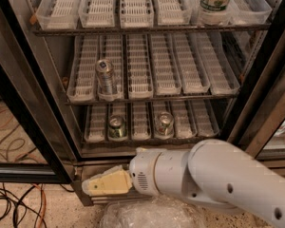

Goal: Pick green can from bottom shelf of fridge

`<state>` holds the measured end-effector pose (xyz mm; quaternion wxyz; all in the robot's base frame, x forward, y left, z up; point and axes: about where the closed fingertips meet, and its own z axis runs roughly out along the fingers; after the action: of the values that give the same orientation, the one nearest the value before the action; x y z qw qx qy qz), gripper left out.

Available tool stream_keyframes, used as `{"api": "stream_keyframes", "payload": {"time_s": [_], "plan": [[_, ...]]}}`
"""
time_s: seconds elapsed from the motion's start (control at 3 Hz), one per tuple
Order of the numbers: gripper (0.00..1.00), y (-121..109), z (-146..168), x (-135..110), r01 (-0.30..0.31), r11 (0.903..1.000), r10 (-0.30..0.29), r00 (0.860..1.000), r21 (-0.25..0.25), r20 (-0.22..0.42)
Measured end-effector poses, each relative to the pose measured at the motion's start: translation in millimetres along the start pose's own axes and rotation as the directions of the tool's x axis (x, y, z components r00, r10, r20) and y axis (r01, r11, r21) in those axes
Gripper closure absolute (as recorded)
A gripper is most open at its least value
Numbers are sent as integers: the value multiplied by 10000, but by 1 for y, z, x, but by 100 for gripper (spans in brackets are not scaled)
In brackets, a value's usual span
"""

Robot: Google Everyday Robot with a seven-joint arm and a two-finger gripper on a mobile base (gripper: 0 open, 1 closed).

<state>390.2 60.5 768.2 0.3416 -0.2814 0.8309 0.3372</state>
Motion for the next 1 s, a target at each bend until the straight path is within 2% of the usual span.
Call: {"api": "stream_keyframes", "payload": {"time_s": [0.33, 0.67, 1.0], "plan": [[0, 23, 19, -18, -108, 9999, 109, 9989, -24, 447], [0, 23, 19, -18, -104, 9999, 104, 9990, -23, 446], [0, 13, 26, -21, -197, 9989, 164, 9969, 427, 769]]}}
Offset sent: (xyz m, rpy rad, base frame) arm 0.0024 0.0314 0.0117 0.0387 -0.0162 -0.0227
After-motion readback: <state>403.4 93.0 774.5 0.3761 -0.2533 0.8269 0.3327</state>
